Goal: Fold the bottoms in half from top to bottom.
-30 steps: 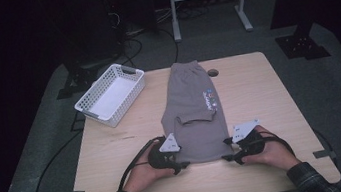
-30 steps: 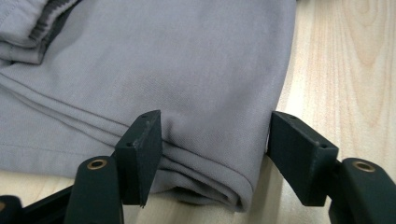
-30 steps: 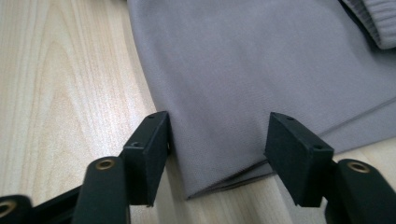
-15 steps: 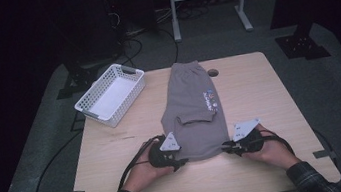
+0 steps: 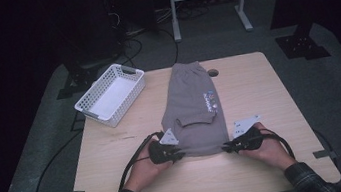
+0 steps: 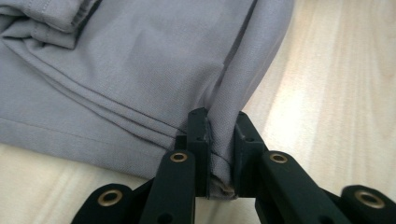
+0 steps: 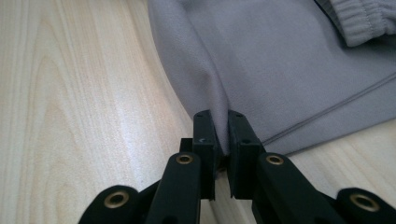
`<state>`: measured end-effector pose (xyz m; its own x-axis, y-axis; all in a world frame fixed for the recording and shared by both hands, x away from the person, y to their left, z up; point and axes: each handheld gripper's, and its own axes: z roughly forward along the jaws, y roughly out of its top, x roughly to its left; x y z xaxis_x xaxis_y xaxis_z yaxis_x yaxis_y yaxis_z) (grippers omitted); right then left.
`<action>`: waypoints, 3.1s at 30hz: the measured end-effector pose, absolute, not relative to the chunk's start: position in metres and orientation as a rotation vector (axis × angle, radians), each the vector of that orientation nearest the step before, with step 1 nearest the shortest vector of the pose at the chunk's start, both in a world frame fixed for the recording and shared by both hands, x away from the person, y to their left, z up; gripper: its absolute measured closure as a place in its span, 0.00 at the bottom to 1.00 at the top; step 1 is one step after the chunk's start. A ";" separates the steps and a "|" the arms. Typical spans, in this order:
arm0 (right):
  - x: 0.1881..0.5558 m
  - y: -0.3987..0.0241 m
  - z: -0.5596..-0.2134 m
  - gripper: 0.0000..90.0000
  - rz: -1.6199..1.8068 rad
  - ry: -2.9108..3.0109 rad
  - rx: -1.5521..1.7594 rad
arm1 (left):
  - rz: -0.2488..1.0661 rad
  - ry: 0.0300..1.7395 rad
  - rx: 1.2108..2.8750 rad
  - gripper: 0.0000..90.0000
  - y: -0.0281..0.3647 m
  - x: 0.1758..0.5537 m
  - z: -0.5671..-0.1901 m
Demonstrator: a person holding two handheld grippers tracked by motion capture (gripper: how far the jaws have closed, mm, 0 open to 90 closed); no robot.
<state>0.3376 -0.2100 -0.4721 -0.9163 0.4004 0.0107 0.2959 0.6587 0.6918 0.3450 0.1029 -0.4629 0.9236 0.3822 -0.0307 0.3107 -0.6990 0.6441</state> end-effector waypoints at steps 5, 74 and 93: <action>0.334 -0.209 -0.471 0.92 1.099 2.764 0.579 | 0.043 0.508 2.383 0.90 0.107 0.342 -0.463; 0.397 -0.191 -0.450 0.92 1.003 2.585 0.660 | 0.150 0.705 2.301 0.90 0.110 0.417 -0.447; 0.381 -0.187 -0.462 0.92 0.922 2.662 0.610 | 0.117 0.664 2.413 0.89 0.101 0.397 -0.453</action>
<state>0.3813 -0.1870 -0.4618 -0.8784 0.4667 -0.1034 0.3026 0.7104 0.6355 0.3965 0.1012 -0.4535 0.8694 0.4882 -0.0761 0.4326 -0.6778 0.5945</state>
